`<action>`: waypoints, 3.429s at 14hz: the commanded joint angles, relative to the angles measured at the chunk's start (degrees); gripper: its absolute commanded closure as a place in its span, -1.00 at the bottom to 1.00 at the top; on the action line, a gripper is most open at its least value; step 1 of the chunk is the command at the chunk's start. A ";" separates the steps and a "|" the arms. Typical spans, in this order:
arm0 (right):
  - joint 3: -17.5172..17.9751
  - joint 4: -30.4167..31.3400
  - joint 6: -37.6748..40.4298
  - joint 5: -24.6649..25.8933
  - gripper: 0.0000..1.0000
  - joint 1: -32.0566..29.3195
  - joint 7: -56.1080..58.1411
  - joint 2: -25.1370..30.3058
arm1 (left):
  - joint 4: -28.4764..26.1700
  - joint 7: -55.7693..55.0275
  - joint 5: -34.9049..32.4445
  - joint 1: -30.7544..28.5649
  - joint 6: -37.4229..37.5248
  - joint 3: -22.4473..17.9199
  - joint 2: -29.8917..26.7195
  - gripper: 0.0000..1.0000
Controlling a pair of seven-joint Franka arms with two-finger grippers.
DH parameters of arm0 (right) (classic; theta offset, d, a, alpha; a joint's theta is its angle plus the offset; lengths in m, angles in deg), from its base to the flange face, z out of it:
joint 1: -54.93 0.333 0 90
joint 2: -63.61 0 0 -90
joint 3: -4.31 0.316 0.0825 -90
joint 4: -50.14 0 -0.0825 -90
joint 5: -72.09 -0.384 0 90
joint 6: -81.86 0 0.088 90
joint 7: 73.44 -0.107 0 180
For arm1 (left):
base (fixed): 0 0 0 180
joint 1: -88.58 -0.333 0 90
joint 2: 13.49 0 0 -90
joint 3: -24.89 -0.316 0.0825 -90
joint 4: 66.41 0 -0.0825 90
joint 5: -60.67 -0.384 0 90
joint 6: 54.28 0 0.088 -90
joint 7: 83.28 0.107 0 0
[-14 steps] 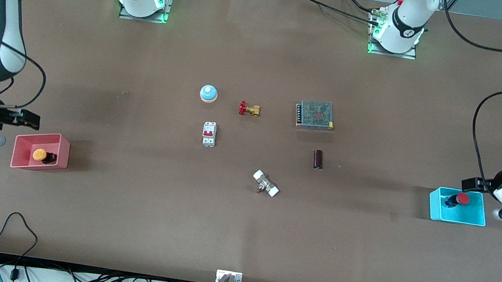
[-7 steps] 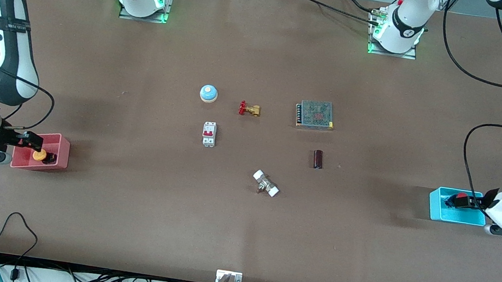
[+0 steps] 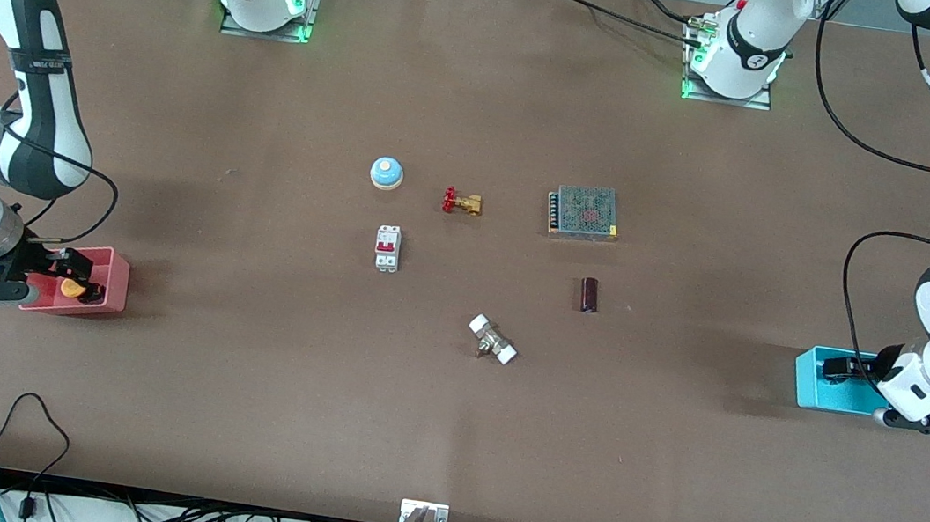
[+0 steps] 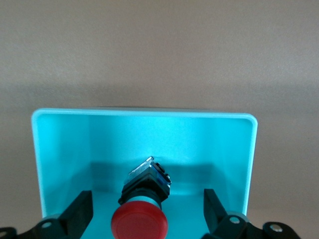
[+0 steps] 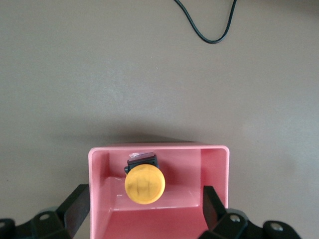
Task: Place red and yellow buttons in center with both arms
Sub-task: 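Grasp the yellow button with the right gripper while the left gripper grasps the red button, then lift the red button out of the cyan bin with the left gripper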
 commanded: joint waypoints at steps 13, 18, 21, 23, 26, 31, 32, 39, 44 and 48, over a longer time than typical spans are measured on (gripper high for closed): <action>1.20 0.08 -4.03 0.21 -1.00 -1.71 5.56 -3.77 | 0.04 4.03 0.82 -1.32 -2.23 0.65 0.03 0.48; 1.29 0.08 -4.12 0.12 -1.00 -1.80 5.65 -4.12 | 6.87 3.50 -0.23 2.79 10.91 1.01 -5.68 0.48; 1.29 0.08 -4.38 -0.66 -1.00 -2.15 5.83 -4.47 | 10.68 2.02 -0.15 8.06 20.50 1.18 -7.35 0.47; 1.29 0.08 -4.99 -0.67 -1.00 -2.15 5.83 -4.74 | 10.16 0.44 0.73 11.06 26.56 2.40 -8.24 0.47; 1.29 0.08 -5.26 -0.76 -1.00 -2.15 5.83 -5.00 | 6.56 -3.69 2.83 11.42 27.57 7.85 -7.98 0.64; 2.08 -0.18 -5.35 -1.10 -0.98 -2.15 5.74 -5.09 | -7.21 -9.24 2.49 13.09 13.62 10.06 -10.60 0.72; 2.08 -0.19 -5.70 -1.45 -0.98 -2.15 5.74 -5.17 | -10.21 -9.16 2.58 13.09 11.15 10.06 -11.40 0.72; 2.08 -0.27 -6.14 -1.46 -0.89 -2.24 5.91 -5.18 | -16.48 -8.36 2.58 12.83 3.75 9.97 -12.63 0.72; 2.08 -0.27 -6.14 -1.55 -0.35 -2.24 7.94 -5.18 | -16.48 -8.36 2.58 12.74 3.48 9.97 -12.37 0.72; 2.08 -0.27 -6.14 -1.55 0.15 -2.24 7.94 -5.17 | -20.07 -8.36 2.58 12.65 -1.96 9.97 -12.19 0.72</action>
